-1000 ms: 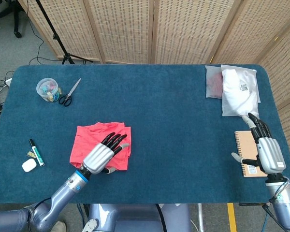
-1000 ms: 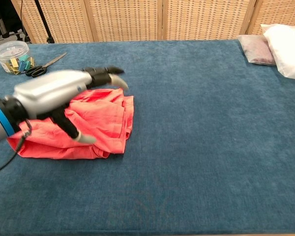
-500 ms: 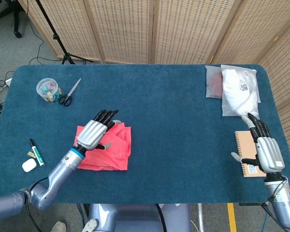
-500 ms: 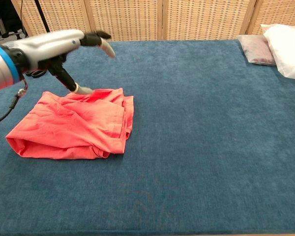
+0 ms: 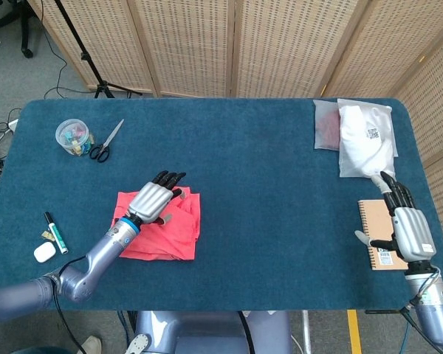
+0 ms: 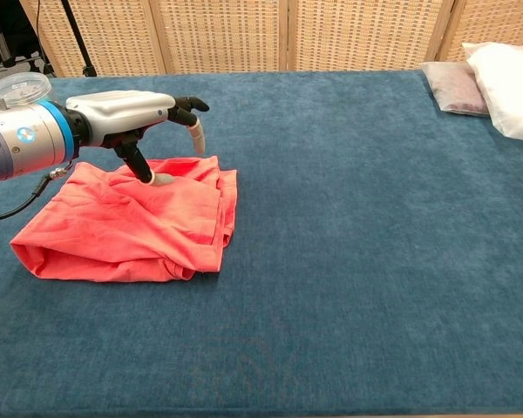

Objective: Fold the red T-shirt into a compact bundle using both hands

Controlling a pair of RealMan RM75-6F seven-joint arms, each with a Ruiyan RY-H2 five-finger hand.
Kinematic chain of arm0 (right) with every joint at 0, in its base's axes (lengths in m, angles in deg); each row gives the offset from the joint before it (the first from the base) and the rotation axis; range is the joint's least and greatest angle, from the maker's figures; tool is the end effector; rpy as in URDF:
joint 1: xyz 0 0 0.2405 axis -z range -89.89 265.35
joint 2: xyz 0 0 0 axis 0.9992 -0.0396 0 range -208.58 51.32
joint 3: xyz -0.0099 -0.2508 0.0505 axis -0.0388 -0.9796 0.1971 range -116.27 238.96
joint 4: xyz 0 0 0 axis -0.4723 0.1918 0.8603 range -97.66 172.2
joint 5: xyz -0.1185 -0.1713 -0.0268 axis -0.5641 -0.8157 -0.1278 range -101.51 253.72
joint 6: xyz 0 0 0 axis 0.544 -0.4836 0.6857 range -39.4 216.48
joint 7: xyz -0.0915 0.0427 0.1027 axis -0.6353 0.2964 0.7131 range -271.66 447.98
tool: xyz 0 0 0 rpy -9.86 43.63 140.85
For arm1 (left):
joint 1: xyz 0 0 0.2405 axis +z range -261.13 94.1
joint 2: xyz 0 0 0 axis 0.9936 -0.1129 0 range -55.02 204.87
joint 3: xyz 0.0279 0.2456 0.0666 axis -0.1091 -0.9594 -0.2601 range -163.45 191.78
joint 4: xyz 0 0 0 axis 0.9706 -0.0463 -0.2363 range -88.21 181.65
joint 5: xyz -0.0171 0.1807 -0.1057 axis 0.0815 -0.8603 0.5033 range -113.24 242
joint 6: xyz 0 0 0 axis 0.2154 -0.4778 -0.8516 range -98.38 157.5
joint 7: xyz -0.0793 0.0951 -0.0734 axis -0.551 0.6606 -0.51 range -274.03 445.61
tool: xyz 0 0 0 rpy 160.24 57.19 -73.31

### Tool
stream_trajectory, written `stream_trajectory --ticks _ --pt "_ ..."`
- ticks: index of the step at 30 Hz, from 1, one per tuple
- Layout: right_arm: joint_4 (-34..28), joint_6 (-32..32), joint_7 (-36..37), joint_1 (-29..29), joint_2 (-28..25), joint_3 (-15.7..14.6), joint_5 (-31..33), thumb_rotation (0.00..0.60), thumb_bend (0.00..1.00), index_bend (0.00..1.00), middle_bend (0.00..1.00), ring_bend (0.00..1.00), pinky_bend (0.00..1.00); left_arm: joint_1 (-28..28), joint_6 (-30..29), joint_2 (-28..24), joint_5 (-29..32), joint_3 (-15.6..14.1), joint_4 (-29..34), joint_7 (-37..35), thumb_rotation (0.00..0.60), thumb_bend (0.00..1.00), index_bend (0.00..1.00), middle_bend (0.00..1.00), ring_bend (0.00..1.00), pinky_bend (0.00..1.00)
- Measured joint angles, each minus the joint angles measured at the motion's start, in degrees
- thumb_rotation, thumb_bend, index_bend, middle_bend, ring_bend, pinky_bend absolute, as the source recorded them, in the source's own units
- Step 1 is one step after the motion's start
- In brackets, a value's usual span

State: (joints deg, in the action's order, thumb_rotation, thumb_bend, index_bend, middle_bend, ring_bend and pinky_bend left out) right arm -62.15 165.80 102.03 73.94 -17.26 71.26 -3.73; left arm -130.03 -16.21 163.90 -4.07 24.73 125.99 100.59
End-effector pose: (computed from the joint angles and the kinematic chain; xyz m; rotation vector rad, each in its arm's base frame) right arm -0.2630 -0.2478 0.1671 1.3012 -1.1218 1.2252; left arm -0.1369 0.3607 -0.0285 -2.0315 -0.9054 -0.8848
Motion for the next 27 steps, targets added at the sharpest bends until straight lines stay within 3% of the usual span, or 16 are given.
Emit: stream_trajectory --ticks 16,27 --pt "0.98 -1.20 0.44 -0.35 0.18 0.56 1.61 0.600 0.00 0.00 0.00 0.00 0.00 -2.38 2.46 5.08 1.67 -1.59 -6.76 -0.62 0.600 0.32 0.39 0.00 0.00 0.00" --pt "1.27 -1.69 0.67 -0.45 0.24 0.65 1.95 0.600 0.00 0.00 0.00 0.00 0.00 -1.43 0.90 7.08 0.55 -3.30 -8.65 -2.01 0.600 0.38 0.52 0.00 0.00 0.00"
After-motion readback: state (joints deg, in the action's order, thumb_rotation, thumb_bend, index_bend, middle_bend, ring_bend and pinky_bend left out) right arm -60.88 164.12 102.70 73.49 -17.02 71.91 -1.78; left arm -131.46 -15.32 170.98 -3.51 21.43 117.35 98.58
